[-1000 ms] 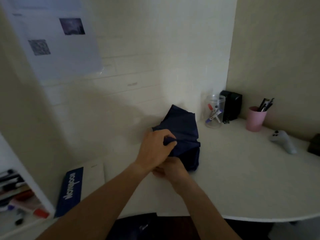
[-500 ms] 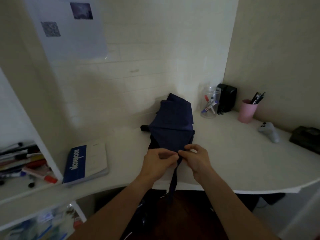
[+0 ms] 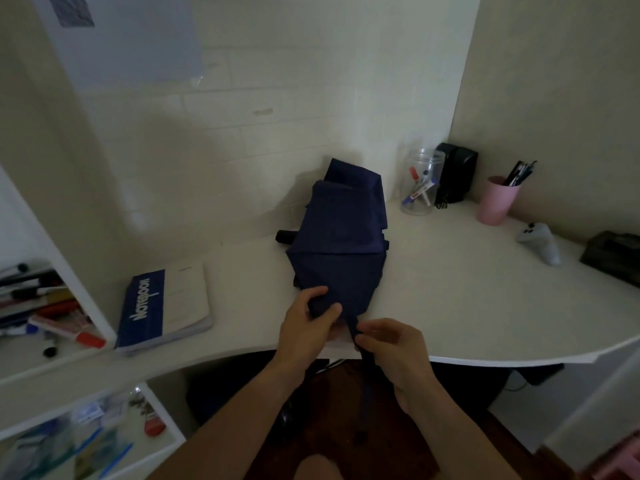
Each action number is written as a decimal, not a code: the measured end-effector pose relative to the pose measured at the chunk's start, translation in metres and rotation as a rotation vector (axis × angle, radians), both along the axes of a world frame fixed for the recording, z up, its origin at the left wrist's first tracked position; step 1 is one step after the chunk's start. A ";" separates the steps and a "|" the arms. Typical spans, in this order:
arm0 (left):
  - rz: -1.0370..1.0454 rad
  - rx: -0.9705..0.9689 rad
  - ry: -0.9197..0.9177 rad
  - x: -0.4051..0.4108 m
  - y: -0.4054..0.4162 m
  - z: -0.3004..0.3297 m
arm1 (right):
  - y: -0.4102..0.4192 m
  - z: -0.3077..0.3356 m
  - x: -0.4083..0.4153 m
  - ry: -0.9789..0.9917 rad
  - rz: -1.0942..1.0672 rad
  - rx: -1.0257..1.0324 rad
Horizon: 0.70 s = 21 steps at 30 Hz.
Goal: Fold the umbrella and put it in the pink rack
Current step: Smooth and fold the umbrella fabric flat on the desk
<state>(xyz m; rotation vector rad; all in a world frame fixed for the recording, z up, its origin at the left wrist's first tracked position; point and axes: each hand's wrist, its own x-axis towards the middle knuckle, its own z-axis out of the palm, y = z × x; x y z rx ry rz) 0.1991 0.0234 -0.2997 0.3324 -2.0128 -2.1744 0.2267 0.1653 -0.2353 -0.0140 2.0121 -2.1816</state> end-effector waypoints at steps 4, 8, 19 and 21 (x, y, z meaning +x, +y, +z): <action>-0.125 0.503 -0.120 -0.019 -0.004 0.021 | 0.024 -0.049 -0.002 -0.060 -0.063 0.053; -0.153 0.642 -0.071 -0.054 -0.004 0.040 | 0.028 -0.043 -0.006 -0.008 -0.015 0.040; -0.109 -0.097 -0.083 -0.038 -0.019 0.027 | 0.033 -0.064 0.011 0.032 -0.096 0.074; -0.117 -0.368 -0.025 -0.016 -0.035 0.013 | 0.030 -0.080 0.016 0.023 -0.107 0.112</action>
